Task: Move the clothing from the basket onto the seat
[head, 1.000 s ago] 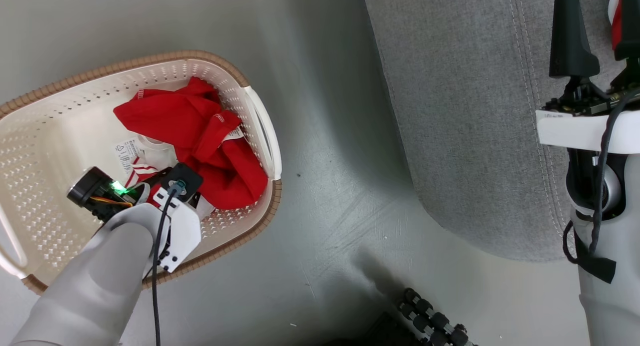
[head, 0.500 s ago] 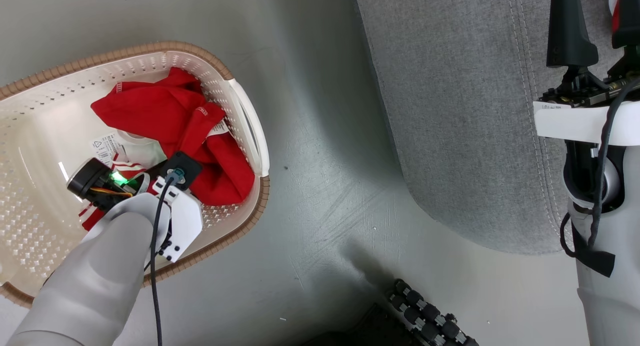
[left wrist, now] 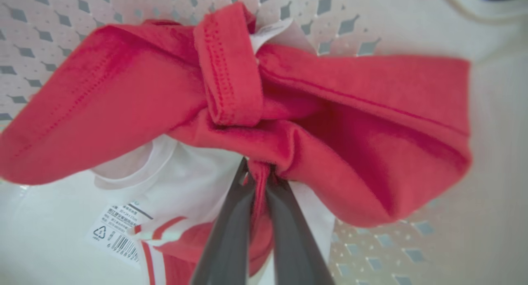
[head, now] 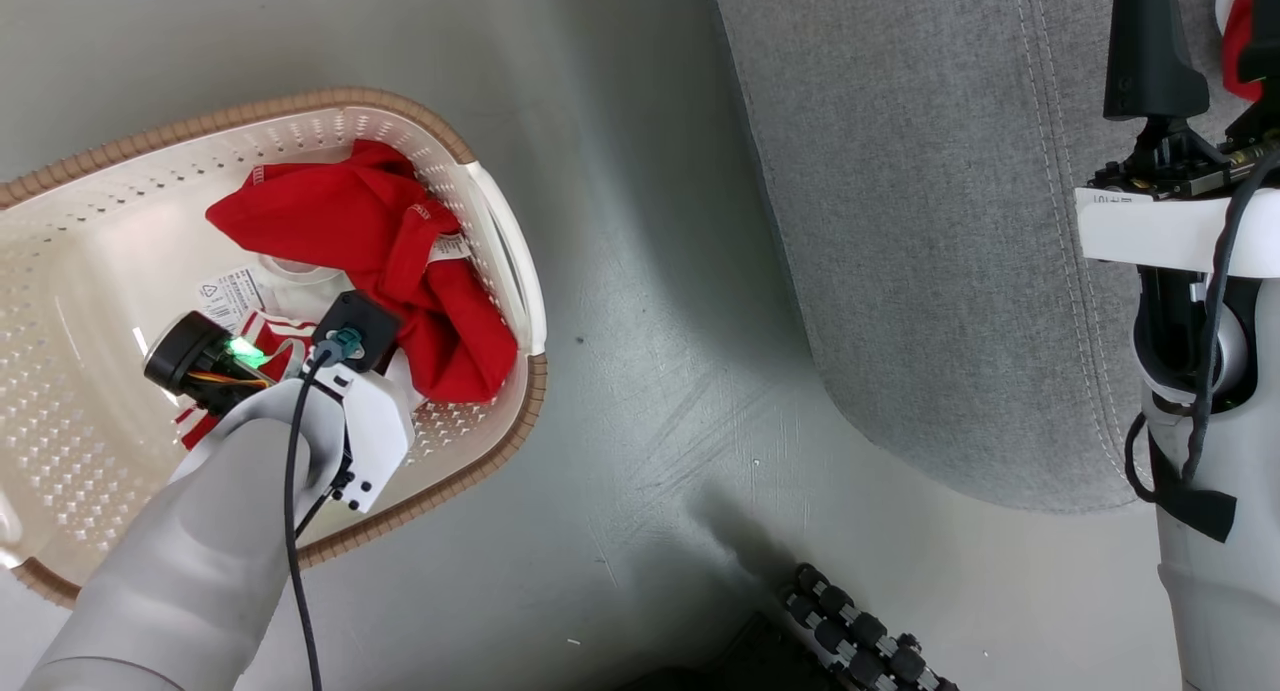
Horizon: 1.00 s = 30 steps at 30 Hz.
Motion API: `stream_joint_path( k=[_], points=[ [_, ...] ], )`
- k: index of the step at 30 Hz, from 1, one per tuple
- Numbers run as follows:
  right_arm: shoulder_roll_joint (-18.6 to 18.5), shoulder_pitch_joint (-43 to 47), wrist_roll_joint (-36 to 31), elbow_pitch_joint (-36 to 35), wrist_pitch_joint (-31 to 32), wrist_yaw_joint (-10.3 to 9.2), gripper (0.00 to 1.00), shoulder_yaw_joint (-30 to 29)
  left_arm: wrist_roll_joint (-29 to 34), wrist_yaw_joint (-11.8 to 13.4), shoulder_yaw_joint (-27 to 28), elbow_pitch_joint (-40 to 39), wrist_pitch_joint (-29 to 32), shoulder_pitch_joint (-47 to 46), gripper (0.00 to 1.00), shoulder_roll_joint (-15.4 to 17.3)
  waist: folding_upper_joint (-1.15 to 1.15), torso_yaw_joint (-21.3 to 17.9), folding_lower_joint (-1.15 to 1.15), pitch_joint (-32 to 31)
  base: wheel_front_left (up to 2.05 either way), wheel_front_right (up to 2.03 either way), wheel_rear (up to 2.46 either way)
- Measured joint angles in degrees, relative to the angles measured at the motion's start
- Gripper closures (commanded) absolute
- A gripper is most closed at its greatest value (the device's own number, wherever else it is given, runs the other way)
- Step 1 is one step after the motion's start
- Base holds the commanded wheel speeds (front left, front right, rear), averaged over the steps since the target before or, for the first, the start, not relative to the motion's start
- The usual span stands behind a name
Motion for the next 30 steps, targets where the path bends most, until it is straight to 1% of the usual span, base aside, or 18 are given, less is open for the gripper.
stream_joint_path(
  k=[13, 22, 26, 30],
  points=[
    [-0.01, -1.14, 1.0, 1.33, 0.0, 0.0, 0.0, 0.19, -3.76, 0.08, 4.11, -1.11, -6.35, 0.02, 1.0, -0.42, 0.0, 2.31, 0.0, -2.87, 0.0, 0.0, 0.0],
    [-0.03, -0.96, -0.09, 3.38, -0.05, 0.0, 0.0, -0.52, -4.15, 0.35, 4.78, -3.94, -7.97, 0.69, 1.0, -1.16, 0.0, 4.26, 0.0, -6.21, 0.0, 0.0, 0.0],
    [-0.04, -0.88, -0.89, 4.01, -0.05, 0.0, 0.0, -0.73, -4.48, 0.45, 5.56, -6.37, -8.39, 1.79, 1.0, -1.43, 0.0, 5.28, 0.0, -8.03, 0.0, 0.0, 0.0],
    [-0.05, -0.74, -2.15, 5.08, -0.07, 0.0, 0.0, -0.97, -4.78, 1.08, 6.6, -9.07, -8.4, 2.72, 1.0, -1.18, 0.0, 6.41, 0.0, -10.05, 0.0, 0.0, 0.0]
  ],
)
